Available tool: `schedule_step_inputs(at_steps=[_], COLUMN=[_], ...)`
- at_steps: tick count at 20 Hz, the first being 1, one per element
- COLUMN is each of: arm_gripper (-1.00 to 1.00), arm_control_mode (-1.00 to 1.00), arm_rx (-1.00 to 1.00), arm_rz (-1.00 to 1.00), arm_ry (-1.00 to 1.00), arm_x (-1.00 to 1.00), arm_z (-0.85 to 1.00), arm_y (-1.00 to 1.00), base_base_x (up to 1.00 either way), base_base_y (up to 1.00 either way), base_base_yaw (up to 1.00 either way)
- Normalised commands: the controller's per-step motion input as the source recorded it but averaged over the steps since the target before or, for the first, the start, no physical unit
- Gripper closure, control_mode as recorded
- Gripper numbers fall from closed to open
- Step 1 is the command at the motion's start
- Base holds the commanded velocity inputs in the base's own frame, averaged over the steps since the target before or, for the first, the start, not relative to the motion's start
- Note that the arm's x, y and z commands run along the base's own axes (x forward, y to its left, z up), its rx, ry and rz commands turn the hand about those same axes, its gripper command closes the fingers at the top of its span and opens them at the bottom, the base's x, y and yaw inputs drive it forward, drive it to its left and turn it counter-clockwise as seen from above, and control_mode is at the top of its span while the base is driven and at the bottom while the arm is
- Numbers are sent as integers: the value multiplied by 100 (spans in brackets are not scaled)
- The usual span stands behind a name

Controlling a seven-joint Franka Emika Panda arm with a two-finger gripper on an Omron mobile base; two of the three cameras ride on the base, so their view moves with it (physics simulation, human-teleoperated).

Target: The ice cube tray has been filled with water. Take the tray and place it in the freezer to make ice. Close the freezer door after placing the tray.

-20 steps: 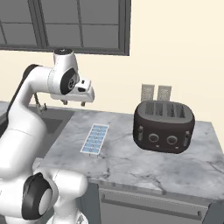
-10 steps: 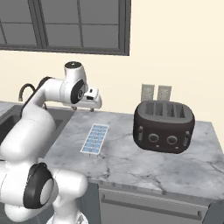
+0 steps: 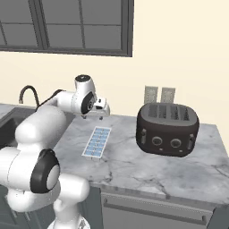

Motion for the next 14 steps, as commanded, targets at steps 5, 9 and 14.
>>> schedule_step_inputs(at_steps=[5,9,14], arm_gripper=[-100,-100,-100], arm_control_mode=[-100,-100,-100], arm_rx=[0,-5,-6], arm_rz=[0,0,0], arm_ry=[0,0,0], arm_x=[37,32,33], arm_z=[-25,-37,-38], arm_y=[-2,-3,-2], base_base_x=[0,0,0], base_base_y=[0,0,0], base_base_yaw=[0,0,0])
